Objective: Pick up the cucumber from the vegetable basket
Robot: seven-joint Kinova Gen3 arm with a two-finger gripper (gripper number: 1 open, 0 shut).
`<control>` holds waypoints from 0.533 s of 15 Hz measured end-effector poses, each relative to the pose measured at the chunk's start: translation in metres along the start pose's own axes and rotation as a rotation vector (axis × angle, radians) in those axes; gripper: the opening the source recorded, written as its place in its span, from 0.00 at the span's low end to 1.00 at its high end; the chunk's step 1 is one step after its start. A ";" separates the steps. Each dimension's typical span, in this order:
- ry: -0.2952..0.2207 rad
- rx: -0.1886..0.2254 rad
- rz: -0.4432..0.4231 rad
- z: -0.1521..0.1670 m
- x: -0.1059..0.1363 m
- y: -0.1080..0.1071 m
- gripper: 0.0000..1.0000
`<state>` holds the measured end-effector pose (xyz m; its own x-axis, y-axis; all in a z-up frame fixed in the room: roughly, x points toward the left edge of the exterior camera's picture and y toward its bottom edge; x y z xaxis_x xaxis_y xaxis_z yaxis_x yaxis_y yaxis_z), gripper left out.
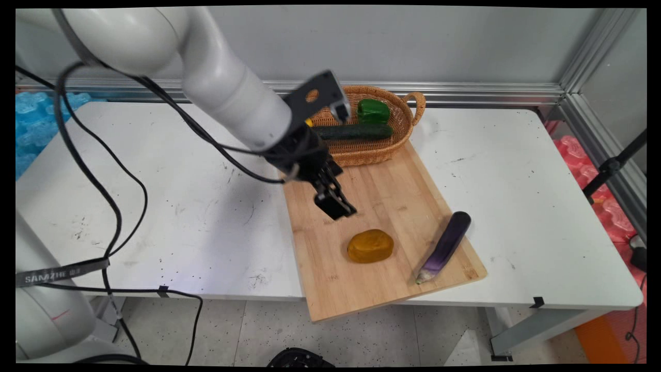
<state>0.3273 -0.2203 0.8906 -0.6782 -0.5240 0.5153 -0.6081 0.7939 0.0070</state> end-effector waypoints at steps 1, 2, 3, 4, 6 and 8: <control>0.005 0.003 0.003 -0.008 -0.001 -0.006 1.00; 0.007 0.005 0.005 -0.014 -0.002 -0.010 1.00; 0.011 0.008 0.009 -0.023 -0.003 -0.017 1.00; 0.015 0.011 0.013 -0.033 -0.005 -0.024 1.00; 0.020 0.018 0.021 -0.049 -0.008 -0.037 1.00; 0.024 0.029 0.023 -0.063 -0.011 -0.050 1.00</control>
<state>0.3907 -0.2348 0.9383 -0.6823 -0.4979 0.5353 -0.6042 0.7963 -0.0293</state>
